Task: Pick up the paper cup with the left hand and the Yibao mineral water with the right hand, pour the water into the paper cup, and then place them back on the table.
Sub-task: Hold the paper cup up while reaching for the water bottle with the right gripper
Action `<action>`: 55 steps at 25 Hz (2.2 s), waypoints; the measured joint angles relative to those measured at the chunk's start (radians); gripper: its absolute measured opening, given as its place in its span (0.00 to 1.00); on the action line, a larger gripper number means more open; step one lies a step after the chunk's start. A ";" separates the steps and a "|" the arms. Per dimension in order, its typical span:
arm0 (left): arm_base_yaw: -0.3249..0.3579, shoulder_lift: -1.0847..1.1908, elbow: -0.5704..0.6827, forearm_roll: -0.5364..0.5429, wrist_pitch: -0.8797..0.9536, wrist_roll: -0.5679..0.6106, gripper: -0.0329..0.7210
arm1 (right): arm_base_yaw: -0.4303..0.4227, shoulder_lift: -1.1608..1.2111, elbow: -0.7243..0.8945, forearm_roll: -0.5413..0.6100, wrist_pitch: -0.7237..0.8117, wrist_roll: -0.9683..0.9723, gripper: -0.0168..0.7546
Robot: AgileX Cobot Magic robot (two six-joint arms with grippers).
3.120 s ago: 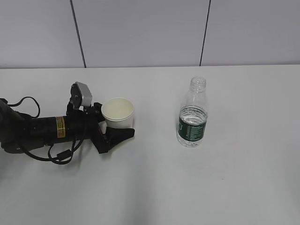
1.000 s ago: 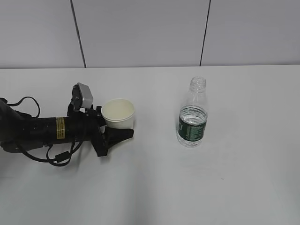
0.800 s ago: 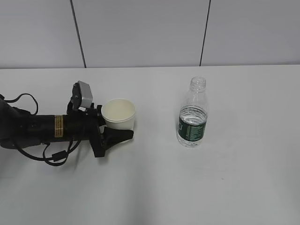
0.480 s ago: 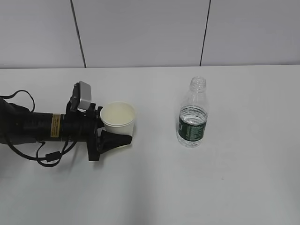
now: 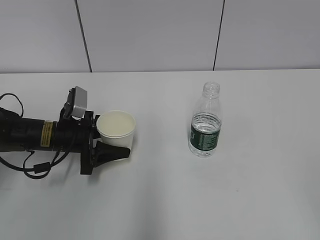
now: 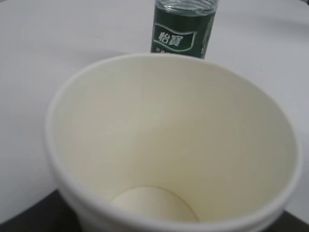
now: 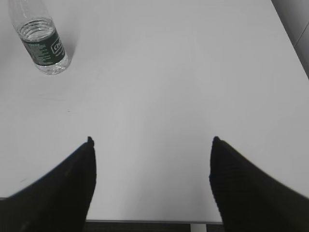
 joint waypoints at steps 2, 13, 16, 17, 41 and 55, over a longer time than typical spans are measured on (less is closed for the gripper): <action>0.000 0.000 0.000 0.017 0.000 0.000 0.63 | 0.000 0.000 0.000 0.000 0.000 0.000 0.76; 0.000 0.000 0.000 0.032 0.000 0.000 0.62 | 0.000 0.000 0.000 0.000 0.000 0.000 0.76; 0.000 0.000 0.000 0.032 0.000 0.000 0.62 | 0.000 0.000 0.000 0.000 0.000 0.000 0.76; 0.000 0.000 0.000 0.032 0.000 0.000 0.62 | 0.000 0.000 0.000 0.000 0.000 0.000 0.76; 0.000 0.000 0.000 0.031 0.000 0.000 0.62 | 0.000 0.000 0.000 0.000 0.000 0.000 0.76; -0.003 0.000 0.000 0.034 0.000 -0.001 0.62 | 0.000 0.000 0.000 -0.104 0.000 -0.006 0.76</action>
